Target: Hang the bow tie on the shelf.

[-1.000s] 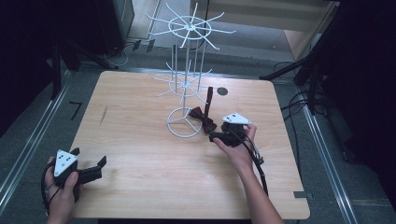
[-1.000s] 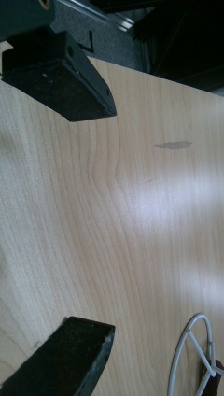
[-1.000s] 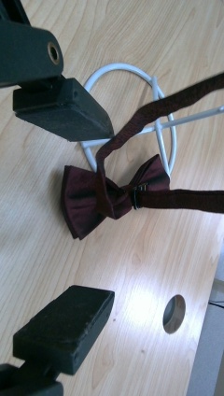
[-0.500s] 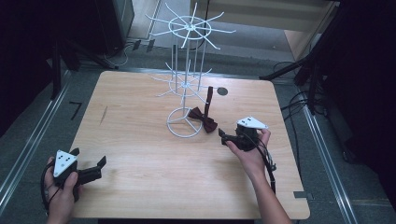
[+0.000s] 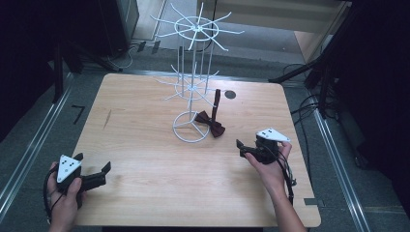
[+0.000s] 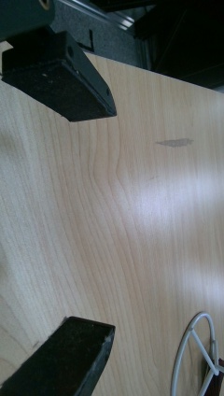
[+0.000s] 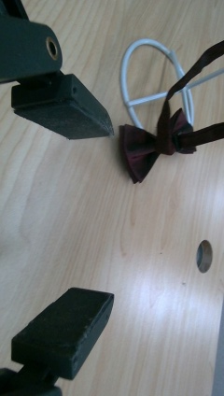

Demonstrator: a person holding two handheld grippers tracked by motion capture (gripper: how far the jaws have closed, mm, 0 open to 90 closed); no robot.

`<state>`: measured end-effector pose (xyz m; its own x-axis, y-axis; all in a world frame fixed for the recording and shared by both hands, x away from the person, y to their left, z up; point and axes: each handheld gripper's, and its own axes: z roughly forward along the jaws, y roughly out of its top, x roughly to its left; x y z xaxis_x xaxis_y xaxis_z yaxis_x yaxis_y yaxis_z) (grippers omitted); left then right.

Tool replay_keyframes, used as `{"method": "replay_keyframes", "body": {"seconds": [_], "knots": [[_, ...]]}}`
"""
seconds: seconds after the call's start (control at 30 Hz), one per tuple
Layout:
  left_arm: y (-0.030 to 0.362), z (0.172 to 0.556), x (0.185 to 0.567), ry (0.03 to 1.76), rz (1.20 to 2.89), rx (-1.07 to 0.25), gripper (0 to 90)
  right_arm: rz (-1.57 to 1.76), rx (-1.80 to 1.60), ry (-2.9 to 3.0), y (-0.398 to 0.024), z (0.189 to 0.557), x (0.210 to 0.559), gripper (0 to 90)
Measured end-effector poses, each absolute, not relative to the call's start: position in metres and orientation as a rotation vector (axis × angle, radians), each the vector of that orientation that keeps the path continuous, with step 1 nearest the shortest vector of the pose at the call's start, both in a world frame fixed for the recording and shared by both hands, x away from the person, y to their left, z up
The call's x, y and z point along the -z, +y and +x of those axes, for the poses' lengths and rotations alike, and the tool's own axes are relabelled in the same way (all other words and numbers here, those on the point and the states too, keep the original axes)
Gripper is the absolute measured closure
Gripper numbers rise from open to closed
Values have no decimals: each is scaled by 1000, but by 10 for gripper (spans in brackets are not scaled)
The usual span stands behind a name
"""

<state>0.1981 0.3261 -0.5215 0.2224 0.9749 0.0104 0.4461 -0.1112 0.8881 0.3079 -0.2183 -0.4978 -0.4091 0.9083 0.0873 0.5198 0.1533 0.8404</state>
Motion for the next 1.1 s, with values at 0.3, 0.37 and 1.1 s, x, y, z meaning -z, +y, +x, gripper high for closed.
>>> {"method": "replay_keyframes", "body": {"seconds": [0.3, 0.37, 1.1], "knots": [[325, 199, 522, 1345, 1691, -829, 6, 1380, -1153, 1977, -238, 294, 504, 164], [324, 199, 522, 1345, 1695, -839, 5, 1382, -1155, 1973, -239, 293, 505, 164], [323, 191, 522, 1306, 1666, -860, 47, 1444, -1153, 1927, -272, 252, 519, 151]]}}
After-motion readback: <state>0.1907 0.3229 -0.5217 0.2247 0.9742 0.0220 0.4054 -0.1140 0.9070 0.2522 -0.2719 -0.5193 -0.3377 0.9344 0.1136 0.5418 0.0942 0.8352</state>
